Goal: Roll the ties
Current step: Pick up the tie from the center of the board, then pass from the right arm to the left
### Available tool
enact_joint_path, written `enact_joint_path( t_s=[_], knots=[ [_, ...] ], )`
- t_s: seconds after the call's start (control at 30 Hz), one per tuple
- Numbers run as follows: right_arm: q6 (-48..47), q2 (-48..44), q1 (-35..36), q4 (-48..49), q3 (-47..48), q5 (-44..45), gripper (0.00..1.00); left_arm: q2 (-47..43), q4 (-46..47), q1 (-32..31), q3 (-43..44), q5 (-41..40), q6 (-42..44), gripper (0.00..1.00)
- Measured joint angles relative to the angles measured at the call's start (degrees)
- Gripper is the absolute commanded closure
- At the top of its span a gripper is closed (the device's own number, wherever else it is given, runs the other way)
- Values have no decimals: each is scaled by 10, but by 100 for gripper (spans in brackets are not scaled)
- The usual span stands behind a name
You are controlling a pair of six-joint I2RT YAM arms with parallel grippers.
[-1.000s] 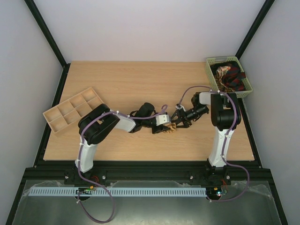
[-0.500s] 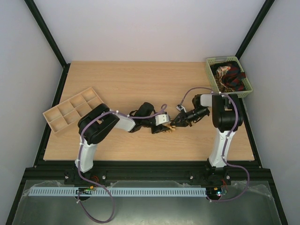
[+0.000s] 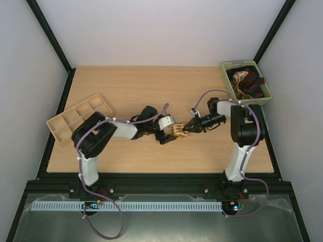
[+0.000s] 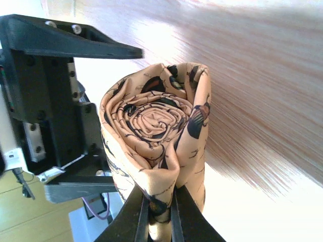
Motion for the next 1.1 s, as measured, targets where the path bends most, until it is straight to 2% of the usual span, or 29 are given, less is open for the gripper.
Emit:
enact_joint_path(
  t_s=[0.2,0.43,0.5,0.6,0.77,0.93,1.1],
  knots=[
    [66,-43,0,53,15,-11,99,-92,-77,54,13,-6,-60,1],
    [175,-83,5,159,54,-31,99,-134,-255,152,134,-12,-150,1],
    [214,-99,12,195,60,-33,98,-138,-295,186,165,13,-173,1],
    [250,-119,33,239,75,-31,99,-144,-348,254,203,93,-205,1],
    [288,-142,70,292,100,-30,99,-152,-420,330,230,178,-214,1],
    [355,-158,97,373,109,-30,99,-153,-462,347,247,254,-255,1],
    [433,-152,123,450,124,-37,99,-161,-415,344,241,307,-345,1]
  ],
)
